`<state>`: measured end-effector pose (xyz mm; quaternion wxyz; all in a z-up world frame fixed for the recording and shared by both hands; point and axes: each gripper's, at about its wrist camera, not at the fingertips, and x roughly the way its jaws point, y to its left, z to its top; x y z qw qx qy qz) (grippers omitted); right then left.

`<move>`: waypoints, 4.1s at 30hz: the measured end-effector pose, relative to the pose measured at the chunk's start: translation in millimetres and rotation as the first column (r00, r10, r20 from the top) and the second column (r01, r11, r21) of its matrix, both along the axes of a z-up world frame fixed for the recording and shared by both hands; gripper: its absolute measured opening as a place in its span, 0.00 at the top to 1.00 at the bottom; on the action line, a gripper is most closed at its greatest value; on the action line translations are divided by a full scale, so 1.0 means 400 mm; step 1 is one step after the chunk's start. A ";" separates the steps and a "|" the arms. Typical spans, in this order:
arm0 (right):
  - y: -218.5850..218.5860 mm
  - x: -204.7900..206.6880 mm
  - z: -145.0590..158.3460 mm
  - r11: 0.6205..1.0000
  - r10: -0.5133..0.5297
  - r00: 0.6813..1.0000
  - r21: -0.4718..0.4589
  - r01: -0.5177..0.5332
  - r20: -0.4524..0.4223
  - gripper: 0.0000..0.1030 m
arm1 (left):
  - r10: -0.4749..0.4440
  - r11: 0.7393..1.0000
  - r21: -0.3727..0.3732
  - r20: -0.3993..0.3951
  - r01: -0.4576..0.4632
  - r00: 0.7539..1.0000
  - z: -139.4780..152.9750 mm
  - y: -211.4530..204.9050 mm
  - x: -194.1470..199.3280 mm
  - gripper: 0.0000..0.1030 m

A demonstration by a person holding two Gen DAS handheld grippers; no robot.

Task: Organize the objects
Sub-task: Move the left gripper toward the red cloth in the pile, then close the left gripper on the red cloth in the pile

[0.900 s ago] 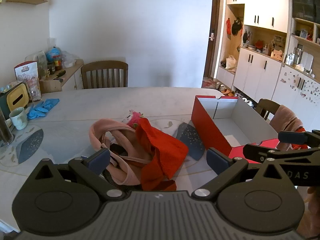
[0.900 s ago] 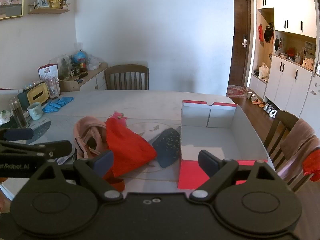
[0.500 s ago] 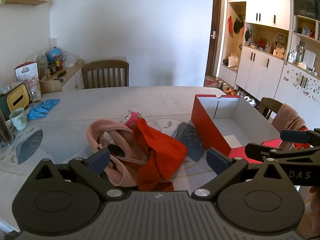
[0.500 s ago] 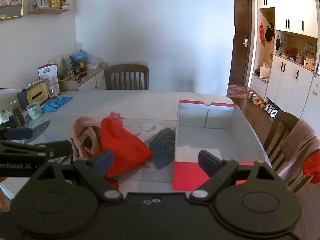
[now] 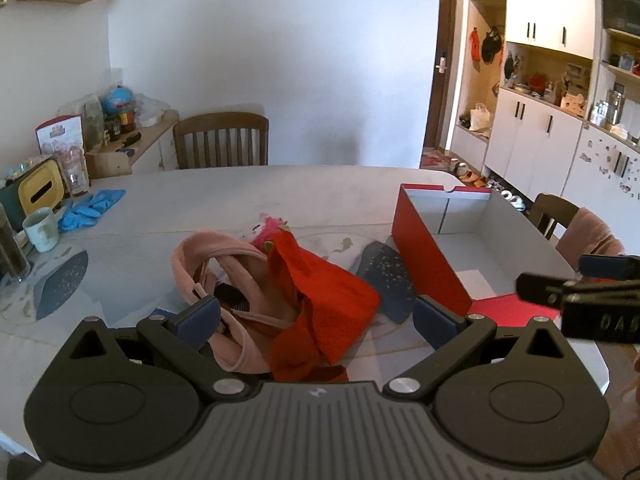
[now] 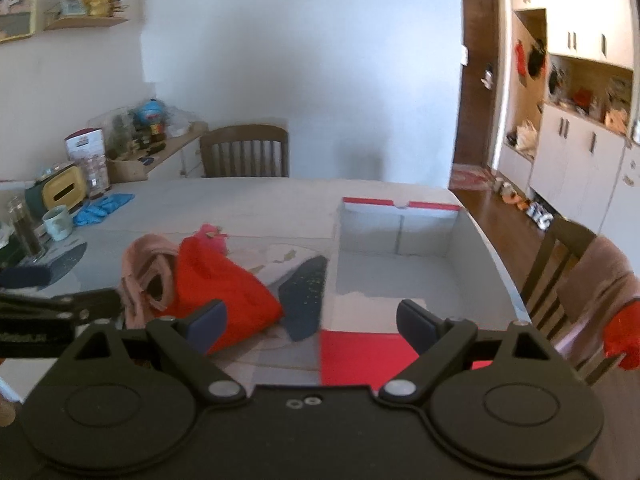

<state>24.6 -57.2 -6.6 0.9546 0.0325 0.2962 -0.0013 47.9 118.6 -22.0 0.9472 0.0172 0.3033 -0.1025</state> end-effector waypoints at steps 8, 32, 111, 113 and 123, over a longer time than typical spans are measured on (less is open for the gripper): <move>-0.056 0.022 -0.014 0.999 -0.035 0.999 0.005 0.036 -0.015 0.11 | 0.038 0.999 0.017 0.002 -0.038 0.999 -0.020 -0.009 0.022 0.01; -0.325 0.283 -0.138 0.957 -0.290 0.944 -0.057 0.284 -0.156 0.14 | -0.018 0.998 0.050 -0.117 0.024 0.993 -0.113 0.012 0.217 0.01; -0.485 0.443 -0.246 0.997 -0.079 0.907 -0.009 0.082 -0.413 0.98 | 0.013 0.998 0.063 -0.287 0.005 0.958 -0.216 -0.082 0.406 1.00; -0.485 0.443 -0.245 0.997 -0.079 0.907 -0.010 0.082 -0.413 0.98 | 0.013 0.997 0.076 -0.288 0.009 0.958 -0.226 -0.079 0.409 1.00; -0.484 0.443 -0.245 0.997 -0.079 0.907 -0.013 0.081 -0.414 0.98 | 0.017 0.993 0.115 -0.228 0.010 0.974 -0.242 -0.074 0.436 0.36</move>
